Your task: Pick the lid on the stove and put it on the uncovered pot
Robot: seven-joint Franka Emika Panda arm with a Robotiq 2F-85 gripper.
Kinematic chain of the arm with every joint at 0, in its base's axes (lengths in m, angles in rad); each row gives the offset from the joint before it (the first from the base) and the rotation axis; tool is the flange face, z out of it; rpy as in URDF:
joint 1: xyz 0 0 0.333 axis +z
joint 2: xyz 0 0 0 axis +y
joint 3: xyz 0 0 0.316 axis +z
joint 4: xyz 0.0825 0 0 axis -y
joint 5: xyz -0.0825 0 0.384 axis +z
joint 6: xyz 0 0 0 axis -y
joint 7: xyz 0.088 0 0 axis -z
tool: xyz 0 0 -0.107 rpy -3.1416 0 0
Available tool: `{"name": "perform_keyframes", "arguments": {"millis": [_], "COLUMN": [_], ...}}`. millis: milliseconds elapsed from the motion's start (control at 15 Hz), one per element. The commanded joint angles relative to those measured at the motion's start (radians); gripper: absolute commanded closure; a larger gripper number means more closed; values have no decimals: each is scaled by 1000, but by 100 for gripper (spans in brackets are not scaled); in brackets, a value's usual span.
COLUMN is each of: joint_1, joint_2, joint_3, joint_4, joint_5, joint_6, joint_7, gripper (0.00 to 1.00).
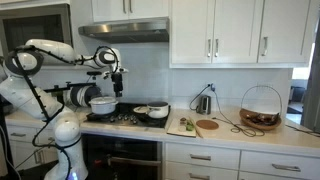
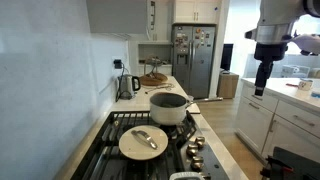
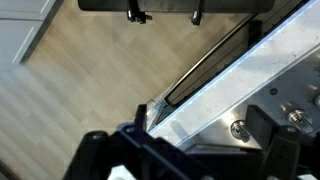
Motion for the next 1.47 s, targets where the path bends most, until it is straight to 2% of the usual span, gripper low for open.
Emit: {"name": "perform_keyframes", "arguments": {"millis": [0,533,933,1400], "joint_1": [21,46,99,158], "joint_2": [6,286,520,713], "joint_3": [-15,25,17,3], "joint_4": [3,162,343,516], "joint_5": [-10,-46,-77,-55], "joint_6": [-3,69,108,164], "joint_7": [11,0,-43,-82], "gripper": [0,0,0,0]}}
